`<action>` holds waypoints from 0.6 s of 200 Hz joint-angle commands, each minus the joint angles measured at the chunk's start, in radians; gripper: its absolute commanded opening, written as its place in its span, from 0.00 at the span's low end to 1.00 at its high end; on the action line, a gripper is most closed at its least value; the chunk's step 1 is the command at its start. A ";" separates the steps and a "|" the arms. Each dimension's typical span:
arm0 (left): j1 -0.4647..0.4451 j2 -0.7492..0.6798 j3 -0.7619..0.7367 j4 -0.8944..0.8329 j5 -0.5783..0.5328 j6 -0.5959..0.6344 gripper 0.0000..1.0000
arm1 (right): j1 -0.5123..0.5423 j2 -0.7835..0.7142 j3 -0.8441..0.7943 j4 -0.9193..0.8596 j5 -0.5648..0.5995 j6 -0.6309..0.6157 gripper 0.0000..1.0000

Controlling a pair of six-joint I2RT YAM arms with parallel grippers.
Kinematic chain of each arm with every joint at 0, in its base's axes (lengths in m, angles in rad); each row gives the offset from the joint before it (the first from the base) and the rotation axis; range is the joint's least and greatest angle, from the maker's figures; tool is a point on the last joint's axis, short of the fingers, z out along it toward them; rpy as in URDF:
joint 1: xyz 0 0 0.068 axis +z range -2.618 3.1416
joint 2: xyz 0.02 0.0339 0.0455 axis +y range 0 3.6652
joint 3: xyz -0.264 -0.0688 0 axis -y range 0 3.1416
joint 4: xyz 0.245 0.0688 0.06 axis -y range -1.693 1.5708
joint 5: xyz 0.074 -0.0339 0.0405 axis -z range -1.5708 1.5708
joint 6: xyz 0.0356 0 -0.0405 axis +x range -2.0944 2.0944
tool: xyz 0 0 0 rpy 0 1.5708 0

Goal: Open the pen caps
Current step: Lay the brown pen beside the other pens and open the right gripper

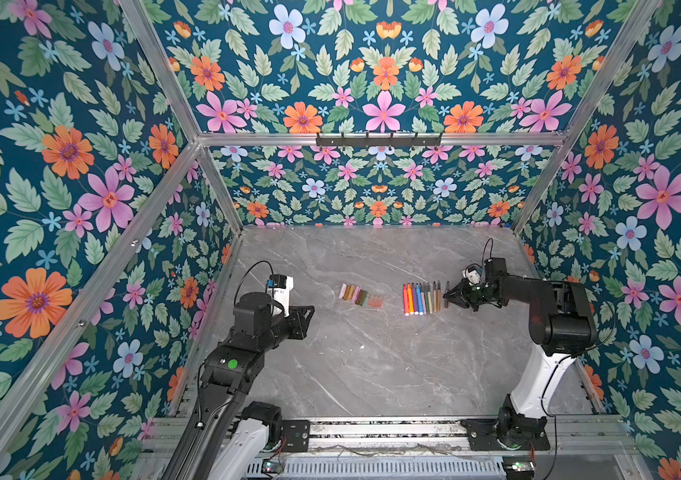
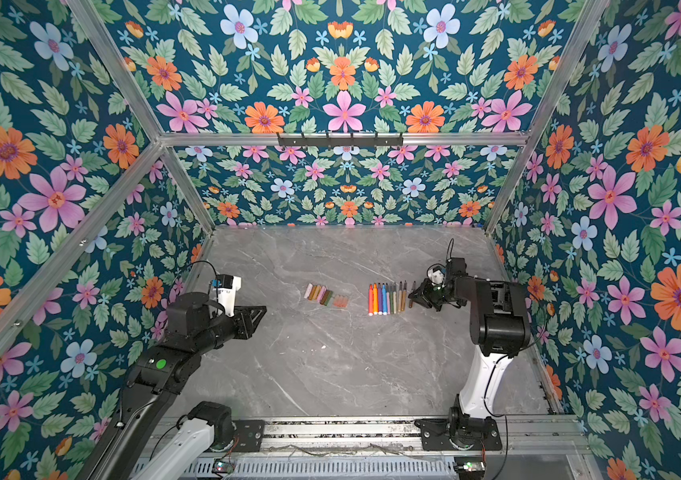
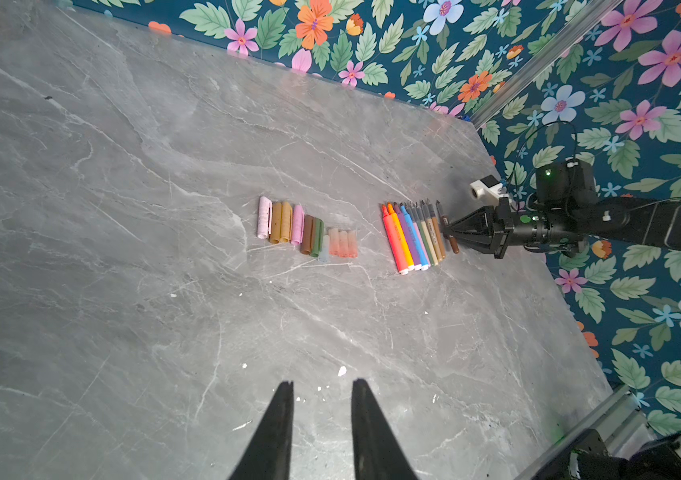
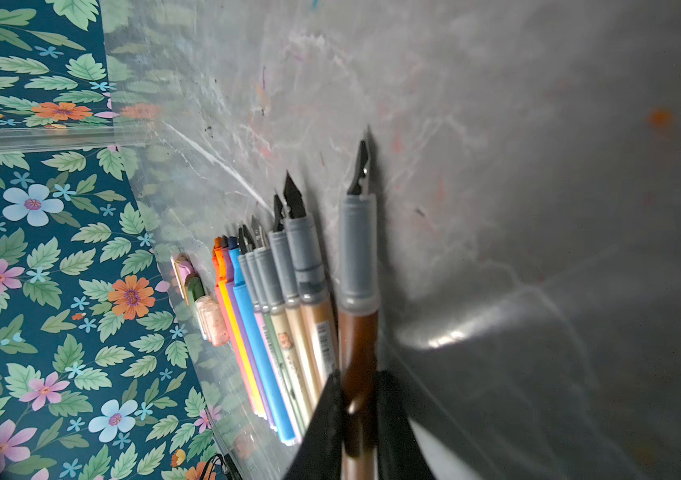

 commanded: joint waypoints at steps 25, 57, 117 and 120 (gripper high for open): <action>0.000 -0.030 0.090 -0.055 -0.037 0.040 0.27 | 0.002 0.000 -0.010 -0.056 0.067 0.002 0.08; 0.000 -0.030 0.120 -0.090 -0.056 0.078 0.27 | 0.001 -0.018 -0.034 -0.038 0.068 0.005 0.08; 0.001 -0.050 0.039 -0.021 0.020 0.050 0.28 | 0.002 -0.022 -0.040 -0.035 0.062 0.005 0.08; 0.000 -0.051 0.037 -0.020 0.020 0.049 0.28 | 0.002 -0.022 -0.040 -0.035 0.062 0.006 0.08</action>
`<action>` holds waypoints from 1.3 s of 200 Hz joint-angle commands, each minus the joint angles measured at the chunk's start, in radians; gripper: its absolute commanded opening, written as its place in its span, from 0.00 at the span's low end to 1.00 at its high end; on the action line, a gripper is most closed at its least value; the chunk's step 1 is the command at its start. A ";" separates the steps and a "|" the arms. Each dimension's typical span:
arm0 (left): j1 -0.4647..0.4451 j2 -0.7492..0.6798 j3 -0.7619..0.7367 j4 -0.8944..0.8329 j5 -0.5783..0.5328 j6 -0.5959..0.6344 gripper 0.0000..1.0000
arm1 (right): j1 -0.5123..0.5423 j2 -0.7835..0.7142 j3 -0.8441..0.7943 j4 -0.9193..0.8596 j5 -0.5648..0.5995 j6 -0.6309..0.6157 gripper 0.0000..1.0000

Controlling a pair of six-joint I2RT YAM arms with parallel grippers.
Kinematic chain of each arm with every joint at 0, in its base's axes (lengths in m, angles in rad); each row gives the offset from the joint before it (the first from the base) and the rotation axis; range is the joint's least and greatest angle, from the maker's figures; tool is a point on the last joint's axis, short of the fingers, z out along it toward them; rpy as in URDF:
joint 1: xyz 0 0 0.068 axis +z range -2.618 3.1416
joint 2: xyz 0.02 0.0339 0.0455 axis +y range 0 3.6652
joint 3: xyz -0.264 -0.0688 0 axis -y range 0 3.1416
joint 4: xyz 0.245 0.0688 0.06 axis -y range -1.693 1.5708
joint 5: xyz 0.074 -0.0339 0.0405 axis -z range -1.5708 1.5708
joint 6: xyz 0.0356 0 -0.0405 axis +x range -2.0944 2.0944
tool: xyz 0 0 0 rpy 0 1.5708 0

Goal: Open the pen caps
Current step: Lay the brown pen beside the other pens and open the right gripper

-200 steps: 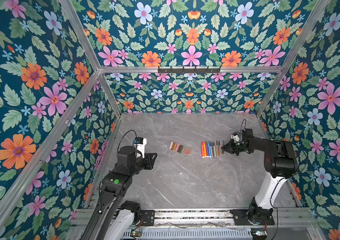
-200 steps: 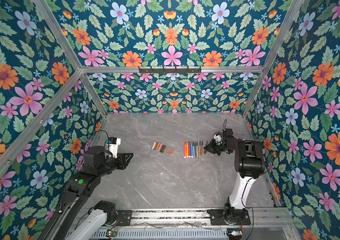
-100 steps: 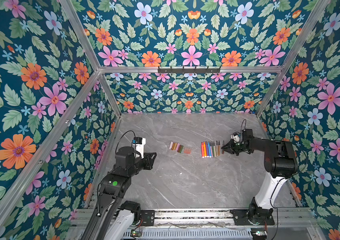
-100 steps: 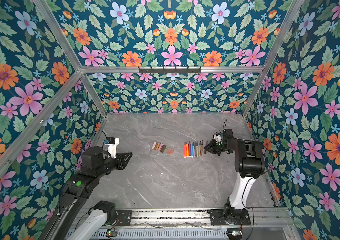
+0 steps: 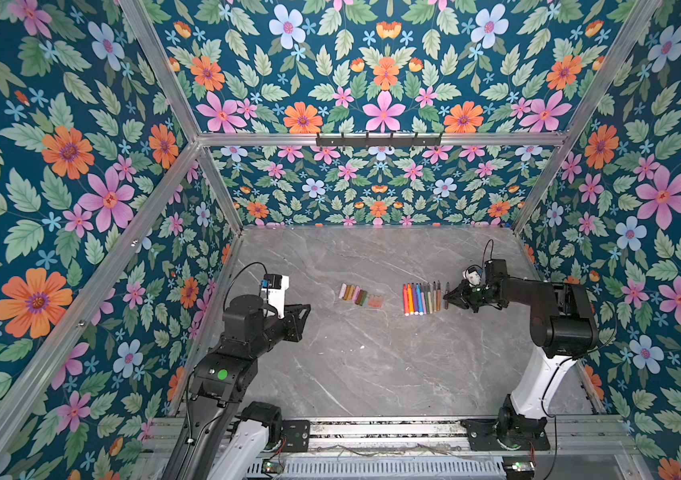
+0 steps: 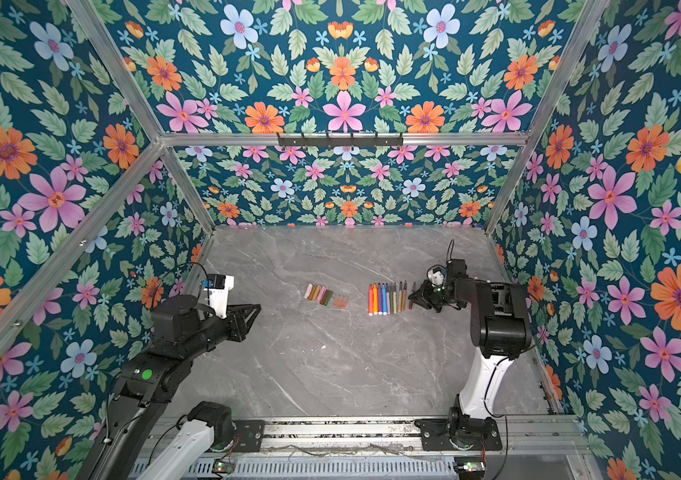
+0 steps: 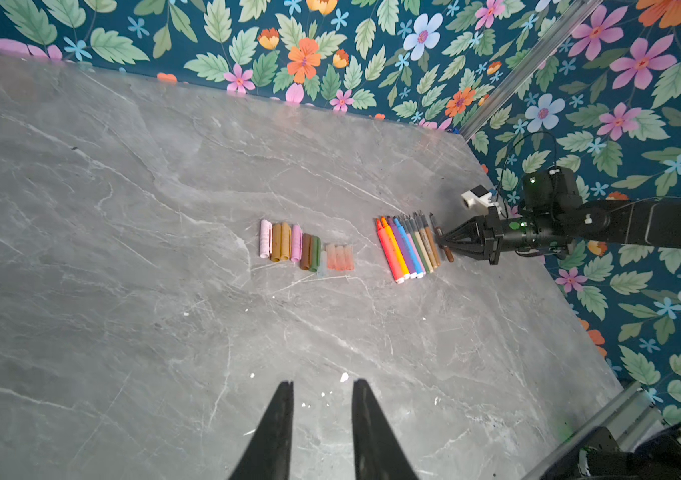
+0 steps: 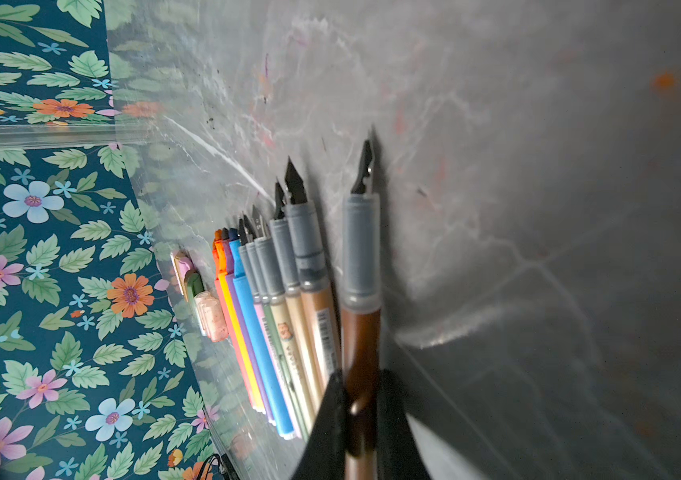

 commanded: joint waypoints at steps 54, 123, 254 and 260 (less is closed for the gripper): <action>0.000 0.001 -0.021 0.044 0.022 -0.007 0.28 | 0.000 0.007 -0.004 -0.056 0.058 0.005 0.31; 0.001 0.016 -0.027 0.049 0.021 -0.007 0.28 | -0.001 0.007 -0.004 -0.056 0.060 0.007 0.29; 0.001 0.034 -0.014 0.035 -0.025 -0.012 0.28 | 0.017 0.013 0.025 -0.105 0.125 -0.003 0.00; 0.000 0.034 -0.016 0.036 -0.025 -0.012 0.28 | 0.019 0.013 0.026 -0.107 0.127 -0.004 0.00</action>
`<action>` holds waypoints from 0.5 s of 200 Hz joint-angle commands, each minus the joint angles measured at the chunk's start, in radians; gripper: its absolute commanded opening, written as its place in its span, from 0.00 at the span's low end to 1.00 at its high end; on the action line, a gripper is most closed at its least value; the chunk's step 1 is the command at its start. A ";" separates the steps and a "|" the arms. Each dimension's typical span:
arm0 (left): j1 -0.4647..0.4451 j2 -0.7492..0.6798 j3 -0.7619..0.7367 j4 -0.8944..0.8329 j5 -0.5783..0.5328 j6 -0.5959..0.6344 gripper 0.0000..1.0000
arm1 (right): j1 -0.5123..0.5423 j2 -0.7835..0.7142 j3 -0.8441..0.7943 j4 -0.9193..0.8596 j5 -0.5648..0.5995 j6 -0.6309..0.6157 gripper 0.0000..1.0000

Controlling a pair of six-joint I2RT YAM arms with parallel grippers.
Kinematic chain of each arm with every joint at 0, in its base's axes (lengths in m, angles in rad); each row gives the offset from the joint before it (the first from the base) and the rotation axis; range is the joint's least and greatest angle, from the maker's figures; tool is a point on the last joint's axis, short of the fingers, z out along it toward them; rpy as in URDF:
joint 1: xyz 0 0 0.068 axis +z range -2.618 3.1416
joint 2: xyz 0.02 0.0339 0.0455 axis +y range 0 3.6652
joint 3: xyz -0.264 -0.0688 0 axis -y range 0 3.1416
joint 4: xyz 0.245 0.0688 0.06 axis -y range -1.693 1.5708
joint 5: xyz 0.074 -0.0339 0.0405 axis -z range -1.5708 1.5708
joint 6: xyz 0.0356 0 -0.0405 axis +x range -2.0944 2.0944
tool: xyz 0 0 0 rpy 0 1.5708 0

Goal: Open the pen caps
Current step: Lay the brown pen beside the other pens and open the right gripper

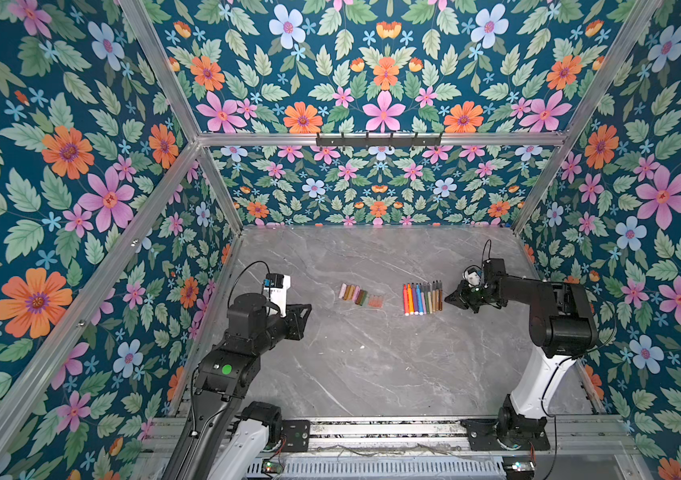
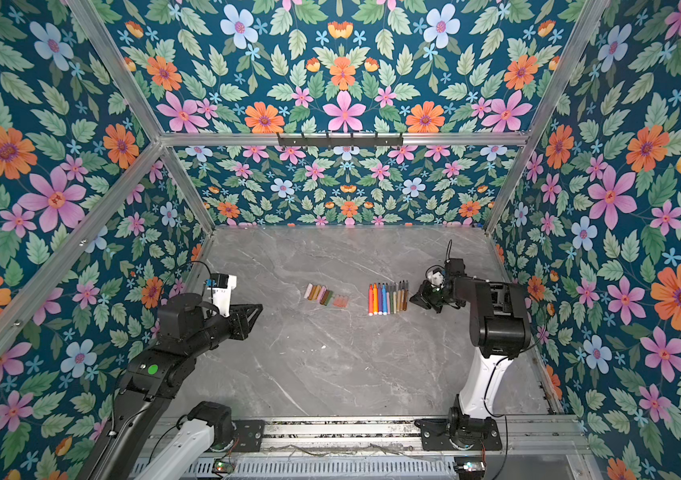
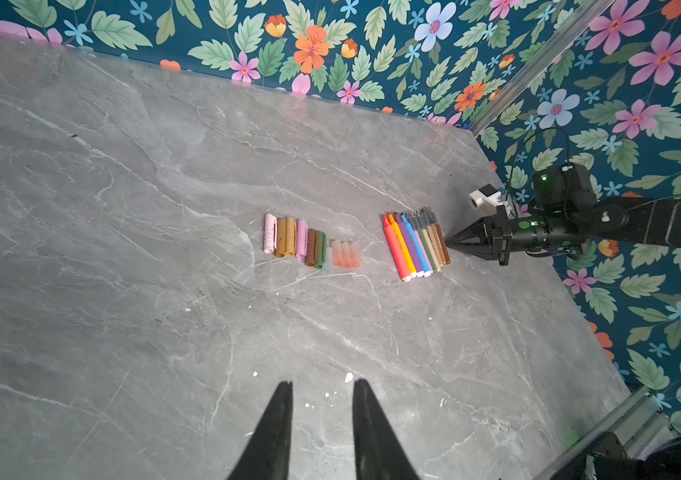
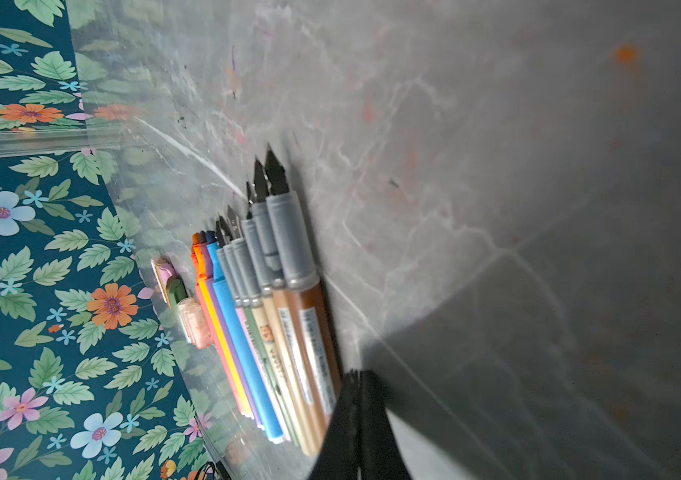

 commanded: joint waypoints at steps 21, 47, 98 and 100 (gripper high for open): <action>0.000 -0.001 -0.004 0.016 -0.007 -0.004 0.28 | 0.010 0.012 0.012 -0.062 0.084 -0.013 0.00; 0.001 -0.001 -0.007 0.017 -0.006 -0.004 0.28 | 0.013 0.029 0.037 -0.072 0.092 -0.016 0.00; 0.000 0.001 -0.008 0.017 -0.011 -0.005 0.28 | 0.011 0.049 0.065 -0.079 0.094 -0.011 0.00; 0.001 0.000 -0.009 0.017 -0.010 -0.005 0.28 | 0.011 0.049 0.065 -0.079 0.094 -0.011 0.00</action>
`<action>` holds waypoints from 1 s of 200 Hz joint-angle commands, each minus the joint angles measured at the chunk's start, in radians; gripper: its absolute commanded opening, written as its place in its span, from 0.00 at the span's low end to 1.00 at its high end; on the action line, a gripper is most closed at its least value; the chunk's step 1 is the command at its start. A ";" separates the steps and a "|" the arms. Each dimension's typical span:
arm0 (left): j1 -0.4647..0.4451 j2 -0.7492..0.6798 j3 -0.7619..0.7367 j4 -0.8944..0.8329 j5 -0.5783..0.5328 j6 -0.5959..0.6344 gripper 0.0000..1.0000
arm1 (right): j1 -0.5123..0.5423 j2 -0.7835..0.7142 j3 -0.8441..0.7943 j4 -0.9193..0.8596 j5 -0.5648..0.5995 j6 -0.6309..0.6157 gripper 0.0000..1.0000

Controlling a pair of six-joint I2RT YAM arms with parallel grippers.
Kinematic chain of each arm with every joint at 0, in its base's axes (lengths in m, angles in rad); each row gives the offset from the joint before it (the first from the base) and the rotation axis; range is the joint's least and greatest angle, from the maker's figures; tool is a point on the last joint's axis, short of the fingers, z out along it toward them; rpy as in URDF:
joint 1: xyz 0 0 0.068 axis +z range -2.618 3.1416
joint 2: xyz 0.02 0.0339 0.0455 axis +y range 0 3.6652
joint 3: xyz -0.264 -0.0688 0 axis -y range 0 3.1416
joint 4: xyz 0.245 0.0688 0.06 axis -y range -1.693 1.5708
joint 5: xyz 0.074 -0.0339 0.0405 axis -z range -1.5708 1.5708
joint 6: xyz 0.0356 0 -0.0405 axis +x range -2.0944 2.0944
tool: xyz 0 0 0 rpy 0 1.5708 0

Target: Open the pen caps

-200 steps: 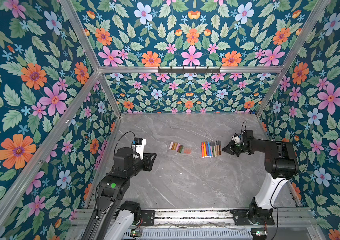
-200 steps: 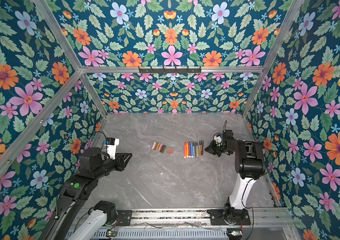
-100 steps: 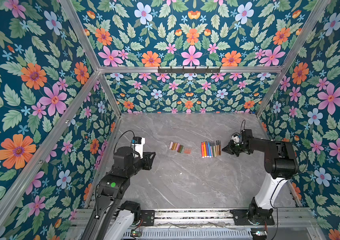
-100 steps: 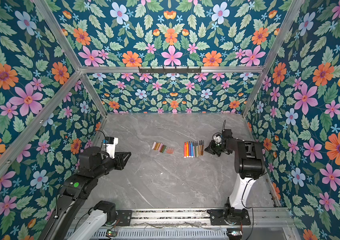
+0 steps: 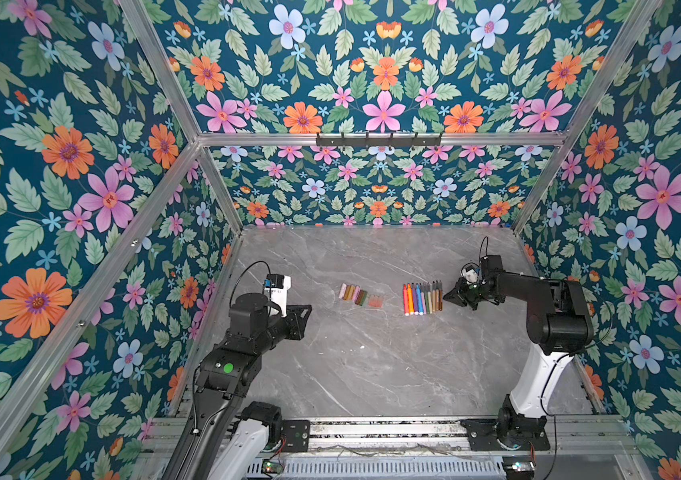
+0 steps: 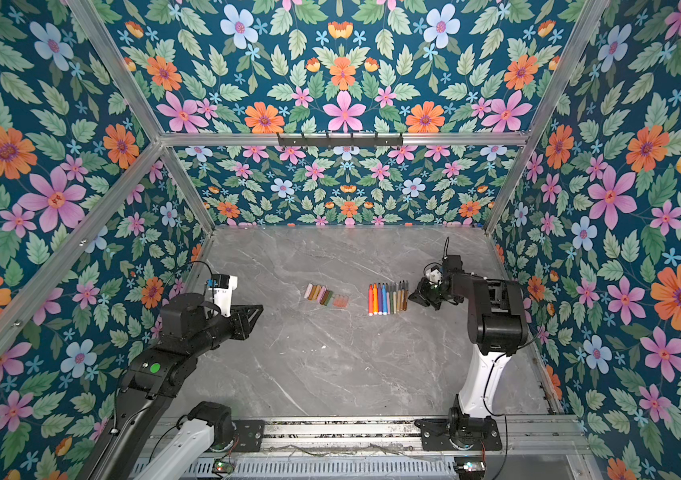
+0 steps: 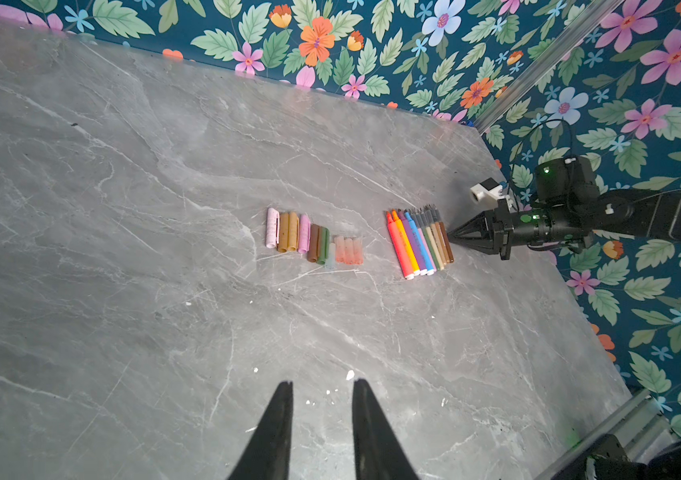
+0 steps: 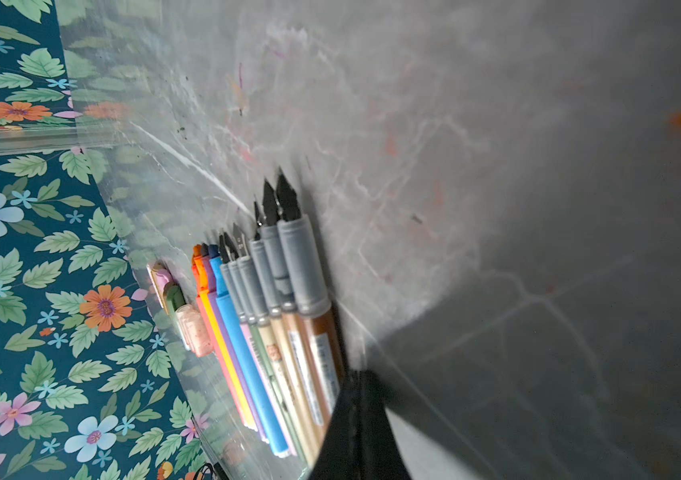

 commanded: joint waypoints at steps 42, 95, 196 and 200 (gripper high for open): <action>-0.001 0.002 -0.002 0.015 -0.008 0.007 0.28 | 0.000 0.012 0.002 -0.044 0.082 -0.007 0.00; 0.000 0.006 -0.003 0.017 -0.008 0.006 0.27 | 0.000 0.014 0.002 -0.041 0.079 -0.007 0.00; 0.001 -0.001 -0.005 0.017 -0.012 0.004 0.27 | 0.000 0.012 0.002 -0.044 0.084 -0.008 0.13; 0.001 0.000 -0.005 0.017 -0.013 0.005 0.27 | 0.000 0.011 0.002 -0.044 0.084 -0.008 0.13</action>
